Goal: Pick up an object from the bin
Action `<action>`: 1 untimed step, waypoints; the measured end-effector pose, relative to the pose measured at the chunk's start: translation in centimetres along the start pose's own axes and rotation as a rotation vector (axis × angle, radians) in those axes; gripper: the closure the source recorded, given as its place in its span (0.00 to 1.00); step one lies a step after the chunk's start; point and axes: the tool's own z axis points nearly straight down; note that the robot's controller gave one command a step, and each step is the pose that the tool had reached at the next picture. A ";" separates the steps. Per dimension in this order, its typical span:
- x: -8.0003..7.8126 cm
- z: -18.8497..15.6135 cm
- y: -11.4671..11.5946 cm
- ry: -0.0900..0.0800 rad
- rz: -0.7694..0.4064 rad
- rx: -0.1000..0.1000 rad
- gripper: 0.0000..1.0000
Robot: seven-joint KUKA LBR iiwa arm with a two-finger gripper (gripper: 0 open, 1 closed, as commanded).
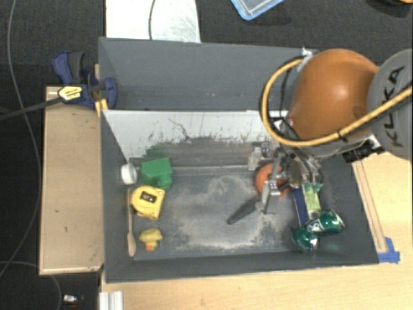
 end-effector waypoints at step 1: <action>-0.1 -0.5 0.0 -0.008 0.001 0.000 0.00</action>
Offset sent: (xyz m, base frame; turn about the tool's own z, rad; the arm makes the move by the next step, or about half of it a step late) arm 0.0220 0.0515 -0.0771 -0.3551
